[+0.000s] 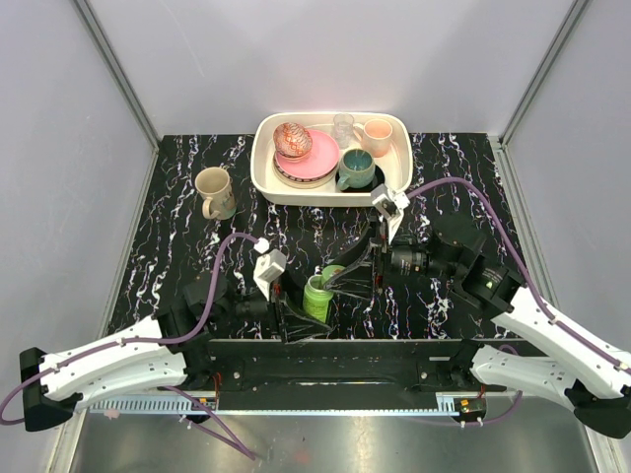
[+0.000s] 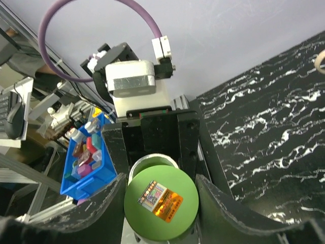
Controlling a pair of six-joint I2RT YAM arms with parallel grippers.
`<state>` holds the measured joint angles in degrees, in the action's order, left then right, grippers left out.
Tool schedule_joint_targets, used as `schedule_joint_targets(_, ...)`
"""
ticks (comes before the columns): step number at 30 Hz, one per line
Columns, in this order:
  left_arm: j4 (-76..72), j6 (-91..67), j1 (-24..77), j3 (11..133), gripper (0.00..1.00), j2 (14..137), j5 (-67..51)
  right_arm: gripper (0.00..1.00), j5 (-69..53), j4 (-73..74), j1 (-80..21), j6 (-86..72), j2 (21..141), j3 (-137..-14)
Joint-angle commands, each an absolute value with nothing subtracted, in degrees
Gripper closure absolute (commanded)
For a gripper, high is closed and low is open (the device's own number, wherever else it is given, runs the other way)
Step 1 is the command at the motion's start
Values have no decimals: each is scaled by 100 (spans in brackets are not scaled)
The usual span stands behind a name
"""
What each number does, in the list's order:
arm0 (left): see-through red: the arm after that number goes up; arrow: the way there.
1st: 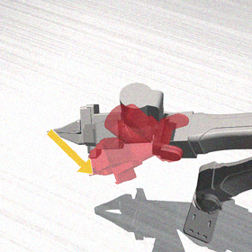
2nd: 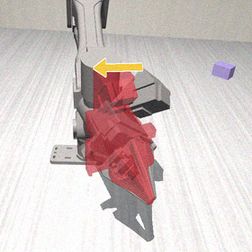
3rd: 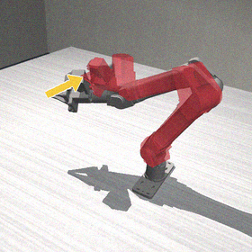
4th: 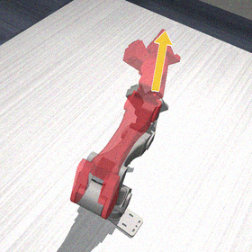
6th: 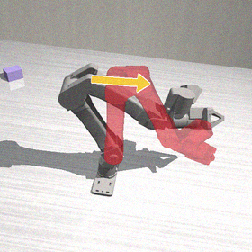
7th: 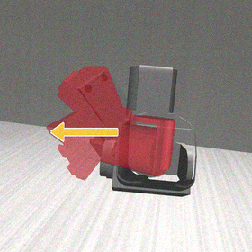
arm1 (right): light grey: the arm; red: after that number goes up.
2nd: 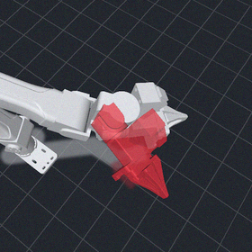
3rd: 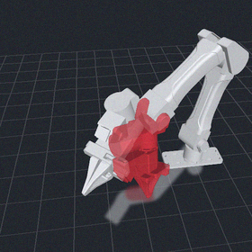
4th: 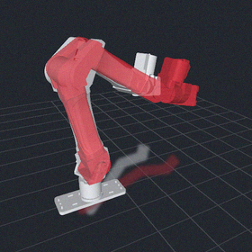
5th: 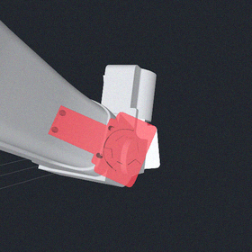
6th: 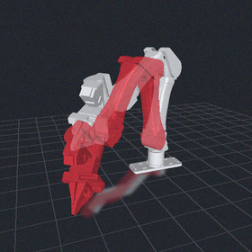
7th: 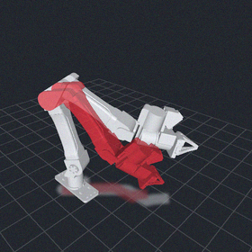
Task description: Sort the pills into containers
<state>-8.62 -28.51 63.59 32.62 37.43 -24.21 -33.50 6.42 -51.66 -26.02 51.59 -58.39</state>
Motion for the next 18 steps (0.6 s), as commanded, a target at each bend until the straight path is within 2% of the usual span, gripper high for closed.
schedule_joint_targets(1,-1117,-2707,6372,3533,100,3603,-2347,100,-3130,1309,-5194,-2303,5212,-6143)
schedule_joint_targets(10,-466,-2514,6381,3893,100,3884,-2417,100,-1294,2197,-5203,-2276,5440,-6609)
schedule_joint_targets(18,-238,-2408,6381,3946,100,3955,-2329,100,-1230,2627,-5203,-2101,5485,-6803)
